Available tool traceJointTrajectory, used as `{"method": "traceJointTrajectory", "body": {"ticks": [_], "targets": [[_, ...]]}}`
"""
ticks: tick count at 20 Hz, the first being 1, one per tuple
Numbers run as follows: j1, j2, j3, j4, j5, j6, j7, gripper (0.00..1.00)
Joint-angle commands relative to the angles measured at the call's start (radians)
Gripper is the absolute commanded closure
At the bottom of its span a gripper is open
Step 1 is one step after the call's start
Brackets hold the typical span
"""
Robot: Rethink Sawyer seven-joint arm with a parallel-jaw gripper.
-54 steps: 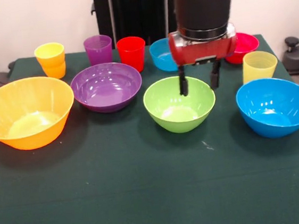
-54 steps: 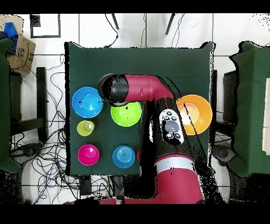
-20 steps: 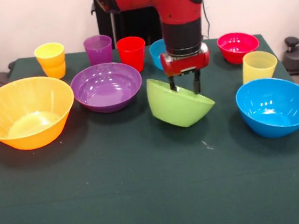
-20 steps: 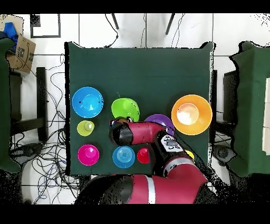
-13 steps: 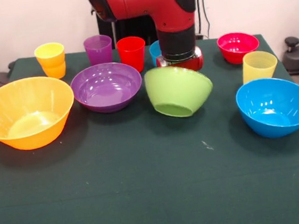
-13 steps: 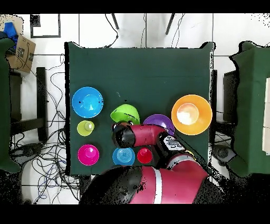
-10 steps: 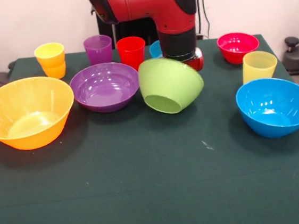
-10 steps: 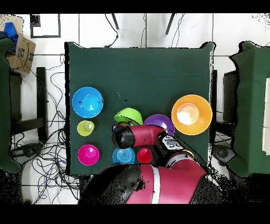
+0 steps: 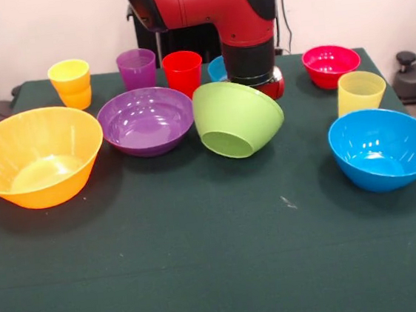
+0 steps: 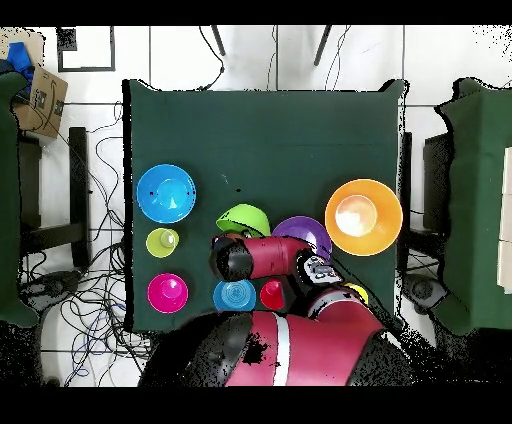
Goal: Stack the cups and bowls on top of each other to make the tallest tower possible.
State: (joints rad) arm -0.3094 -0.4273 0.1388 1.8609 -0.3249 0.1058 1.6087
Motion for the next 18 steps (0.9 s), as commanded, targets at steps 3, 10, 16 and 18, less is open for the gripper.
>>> {"method": "traceJointTrajectory", "body": {"ticks": [3, 10, 16, 18], "targets": [[-0.047, -0.054, 0.096, 0.023, -0.011, 0.025, 0.093, 0.00], [-0.061, -0.221, 0.141, 0.028, 0.067, 0.215, 0.065, 0.00], [-0.096, -0.340, 0.193, -0.028, 0.141, 0.448, 0.007, 0.00], [-0.094, -0.360, 0.200, -0.065, 0.159, 0.510, -0.002, 0.00]]}}
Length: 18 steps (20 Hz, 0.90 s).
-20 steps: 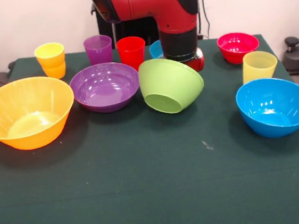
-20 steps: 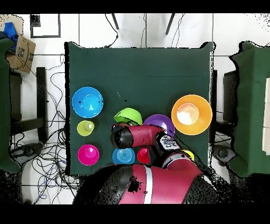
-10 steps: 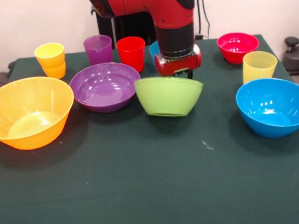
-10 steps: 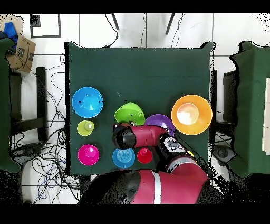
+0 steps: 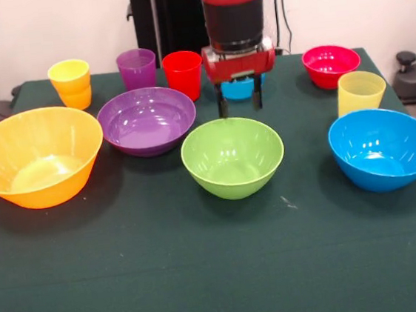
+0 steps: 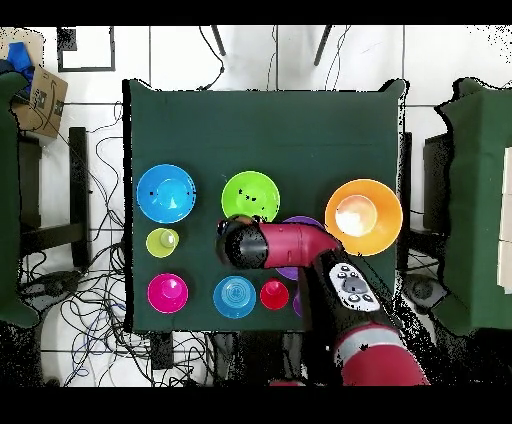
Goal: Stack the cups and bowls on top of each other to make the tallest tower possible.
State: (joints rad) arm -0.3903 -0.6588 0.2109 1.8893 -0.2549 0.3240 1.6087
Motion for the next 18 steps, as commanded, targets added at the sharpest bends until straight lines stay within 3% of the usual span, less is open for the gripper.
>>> {"method": "traceJointTrajectory", "body": {"ticks": [1, 9, 18], "targets": [[-0.011, -0.130, 0.131, -0.116, 0.096, 0.319, -0.004, 0.00], [-0.008, -0.105, 0.145, -0.181, 0.104, 0.345, 0.005, 0.00], [0.032, 0.012, 0.107, -0.214, 0.032, 0.185, 0.045, 0.00]]}}
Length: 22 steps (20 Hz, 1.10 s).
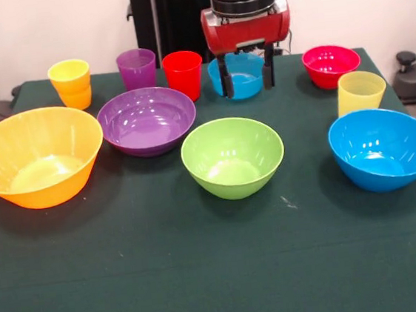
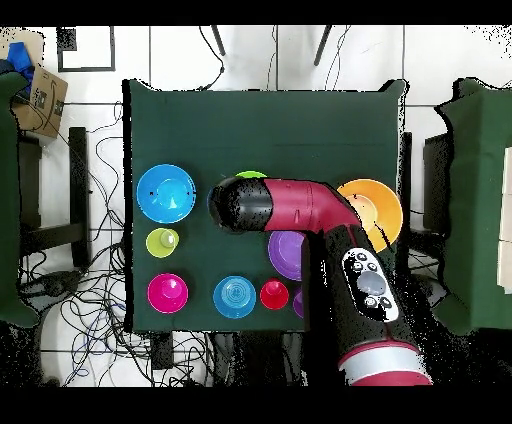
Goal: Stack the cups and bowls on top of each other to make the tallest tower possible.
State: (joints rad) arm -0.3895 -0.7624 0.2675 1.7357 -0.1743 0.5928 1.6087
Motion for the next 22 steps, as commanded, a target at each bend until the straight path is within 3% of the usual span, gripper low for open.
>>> {"method": "traceJointTrajectory", "body": {"ticks": [1, 7, 11, 19, 22], "targets": [[0.035, 0.126, 0.043, -0.061, -0.057, -0.107, 0.051, 0.00], [0.070, 0.242, 0.007, -0.174, -0.078, -0.134, 0.047, 0.00], [0.048, 0.312, 0.022, -0.238, -0.087, -0.141, -0.005, 0.00], [0.010, 0.391, 0.037, -0.231, -0.134, -0.226, -0.033, 0.00], [0.020, 0.389, 0.011, -0.196, -0.166, -0.288, 0.003, 0.00]]}}
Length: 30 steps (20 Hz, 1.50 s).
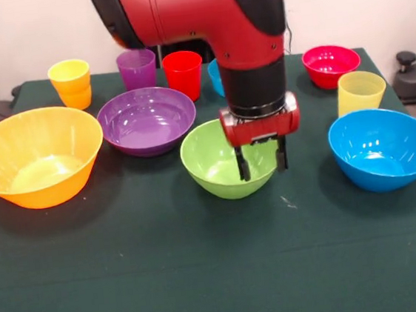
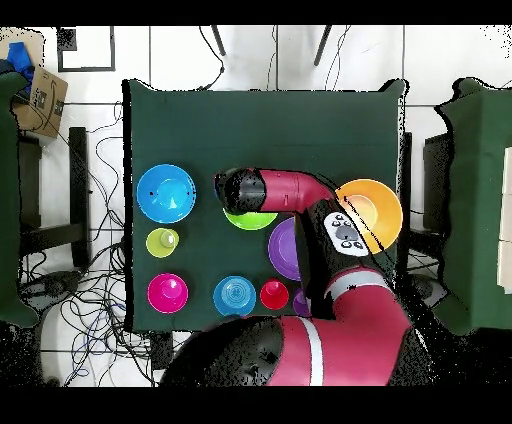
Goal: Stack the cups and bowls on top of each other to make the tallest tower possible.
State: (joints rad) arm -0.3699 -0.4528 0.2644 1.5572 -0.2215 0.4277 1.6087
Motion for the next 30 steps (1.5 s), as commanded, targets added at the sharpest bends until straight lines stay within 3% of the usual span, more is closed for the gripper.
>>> {"method": "traceJointTrajectory", "body": {"ticks": [1, 5, 8, 13, 25, 30], "targets": [[-0.005, 0.088, 0.012, -0.007, -0.129, -0.148, 0.010, 0.00], [-0.076, 0.138, 0.047, 0.024, -0.160, -0.213, -0.011, 0.00], [-0.128, 0.156, 0.078, 0.028, -0.172, -0.203, -0.043, 0.00], [-0.162, 0.197, 0.101, 0.018, -0.211, -0.224, -0.044, 0.00], [-0.143, 0.155, 0.095, 0.028, -0.209, -0.192, -0.019, 0.00], [-0.165, 0.076, 0.119, 0.054, -0.189, -0.106, -0.054, 0.00]]}}
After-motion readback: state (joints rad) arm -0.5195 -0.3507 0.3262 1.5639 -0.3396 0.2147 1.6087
